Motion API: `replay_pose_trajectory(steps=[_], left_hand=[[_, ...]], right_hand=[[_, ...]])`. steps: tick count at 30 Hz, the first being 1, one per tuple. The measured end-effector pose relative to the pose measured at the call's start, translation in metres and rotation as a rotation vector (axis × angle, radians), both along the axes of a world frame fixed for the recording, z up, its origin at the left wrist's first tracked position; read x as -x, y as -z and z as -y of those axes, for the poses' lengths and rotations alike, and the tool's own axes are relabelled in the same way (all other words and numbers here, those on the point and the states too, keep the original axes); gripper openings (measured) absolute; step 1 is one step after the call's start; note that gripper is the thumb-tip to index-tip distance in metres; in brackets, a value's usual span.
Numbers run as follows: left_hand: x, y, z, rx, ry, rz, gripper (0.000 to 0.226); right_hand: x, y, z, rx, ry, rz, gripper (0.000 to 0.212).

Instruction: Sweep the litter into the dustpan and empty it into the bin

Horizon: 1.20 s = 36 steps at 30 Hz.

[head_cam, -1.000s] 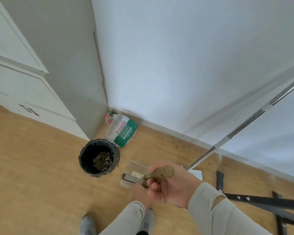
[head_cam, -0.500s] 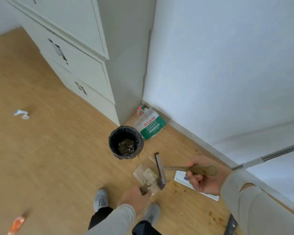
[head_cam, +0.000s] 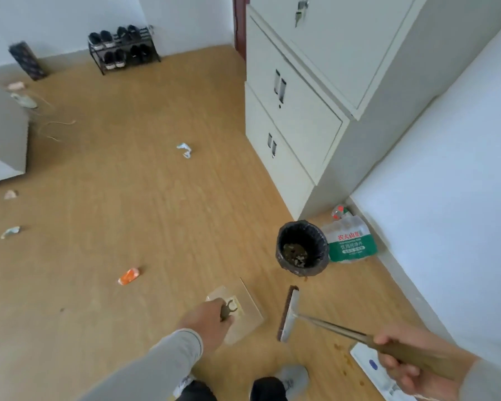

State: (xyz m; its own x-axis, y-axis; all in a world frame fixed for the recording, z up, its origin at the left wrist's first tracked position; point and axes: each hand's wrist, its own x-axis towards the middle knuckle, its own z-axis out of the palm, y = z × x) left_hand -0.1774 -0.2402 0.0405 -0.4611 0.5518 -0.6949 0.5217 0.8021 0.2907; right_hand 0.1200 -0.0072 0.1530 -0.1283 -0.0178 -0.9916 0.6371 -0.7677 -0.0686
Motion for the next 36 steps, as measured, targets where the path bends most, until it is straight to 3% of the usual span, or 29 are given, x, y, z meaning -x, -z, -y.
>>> replay_pose_trajectory(steps=[16,19,21,25,32,36], left_hand=[[0.198,-0.016,0.291,-0.09,-0.531,-0.138,0.016],[0.216,-0.015,0.326,-0.083,-0.615,-0.158,0.019],[0.223,-0.011,0.342,-0.076,-0.656,-0.175,0.02],[0.236,0.001,0.357,-0.059,-0.723,-0.185,0.021],[0.272,0.037,0.351,0.001,-0.884,-0.177,0.021],[0.302,0.061,0.344,0.029,-0.964,-0.199,0.024]], right_hand=[[0.344,0.046,0.195,-0.299,-0.804,-0.104,0.005],[0.37,0.058,0.213,-0.418,-0.923,-0.025,0.032],[0.383,0.067,0.221,-0.52,-1.029,0.035,0.048],[0.422,0.082,0.233,-0.602,-1.157,0.038,0.035],[0.531,0.113,0.241,-0.578,-1.335,-0.023,0.058],[0.596,0.146,0.259,-0.621,-1.465,-0.127,0.058]])
